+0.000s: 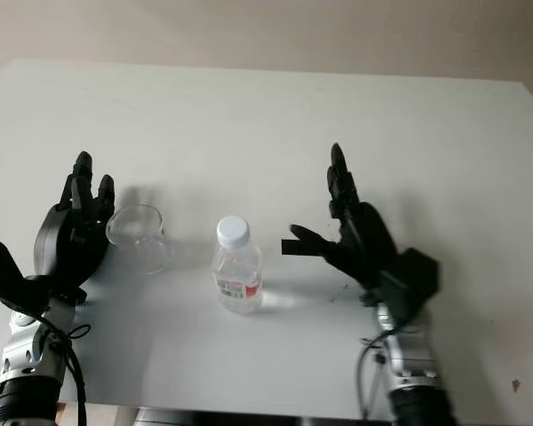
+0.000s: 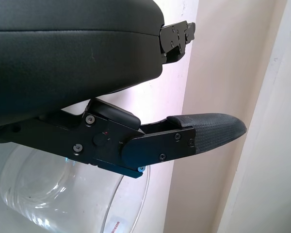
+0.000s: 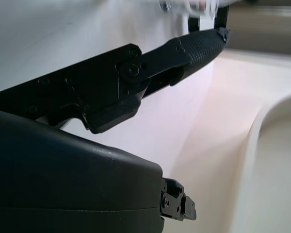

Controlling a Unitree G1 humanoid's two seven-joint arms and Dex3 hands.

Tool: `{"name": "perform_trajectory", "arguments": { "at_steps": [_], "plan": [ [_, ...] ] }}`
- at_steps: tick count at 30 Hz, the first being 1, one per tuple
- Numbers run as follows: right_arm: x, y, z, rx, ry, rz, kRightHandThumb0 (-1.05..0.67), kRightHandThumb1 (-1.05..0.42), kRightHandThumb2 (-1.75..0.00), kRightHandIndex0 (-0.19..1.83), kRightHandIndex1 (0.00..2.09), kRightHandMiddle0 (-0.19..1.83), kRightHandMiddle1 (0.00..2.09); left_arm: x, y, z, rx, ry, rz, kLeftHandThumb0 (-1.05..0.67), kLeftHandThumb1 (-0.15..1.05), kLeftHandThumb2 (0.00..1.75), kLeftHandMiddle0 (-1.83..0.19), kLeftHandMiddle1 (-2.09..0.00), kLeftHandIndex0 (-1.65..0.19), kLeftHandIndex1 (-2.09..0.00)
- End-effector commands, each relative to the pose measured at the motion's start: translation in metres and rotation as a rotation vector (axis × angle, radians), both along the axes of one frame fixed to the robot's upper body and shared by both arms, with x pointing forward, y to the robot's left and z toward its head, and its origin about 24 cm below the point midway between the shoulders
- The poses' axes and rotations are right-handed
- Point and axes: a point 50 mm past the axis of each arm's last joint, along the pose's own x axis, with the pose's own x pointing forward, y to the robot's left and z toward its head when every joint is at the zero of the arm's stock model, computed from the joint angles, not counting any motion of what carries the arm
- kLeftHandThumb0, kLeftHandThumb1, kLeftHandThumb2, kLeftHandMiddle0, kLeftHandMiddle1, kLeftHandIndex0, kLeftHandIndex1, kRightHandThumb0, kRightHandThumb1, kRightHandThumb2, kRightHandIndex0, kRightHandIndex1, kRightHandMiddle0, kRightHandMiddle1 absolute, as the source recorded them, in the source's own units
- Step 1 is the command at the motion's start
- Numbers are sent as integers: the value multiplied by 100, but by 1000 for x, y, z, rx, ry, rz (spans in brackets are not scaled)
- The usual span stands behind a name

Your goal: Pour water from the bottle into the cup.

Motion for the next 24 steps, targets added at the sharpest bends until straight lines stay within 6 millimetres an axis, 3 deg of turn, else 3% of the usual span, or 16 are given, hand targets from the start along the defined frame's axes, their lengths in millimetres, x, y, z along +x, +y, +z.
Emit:
{"name": "perform_trajectory", "arguments": {
  "at_steps": [1, 6, 13, 17, 24],
  "plan": [
    [-9, -8, 18, -81, -42, 63, -95, -96, -5, -19, 0, -19, 0, 1, 3, 2, 4, -15, 4, -84, 105, 58, 19, -1, 19, 0],
    [-27, -3, 42, -159, -47, 200, -93, -91, -4, -19, 0, -19, 0, -1, 5, 3, 7, -18, 2, -83, 105, 59, 19, -1, 19, 0],
    [-40, 12, 47, -183, -66, 296, -94, -90, -5, -19, 0, -19, 0, -2, 6, 4, 2, -21, 11, -84, 105, 58, 19, -2, 19, 0],
    [-42, 21, 38, -169, -64, 327, -91, -91, -5, -19, 0, -19, 0, -2, 5, 3, -16, -19, 20, -84, 105, 59, 18, -4, 19, 0],
    [-36, 54, 4, -141, -12, 332, -93, -94, -6, -19, 0, -19, 0, -2, 3, 2, -21, -18, 22, -88, 105, 64, 19, -5, 19, 0]
  ]
}}
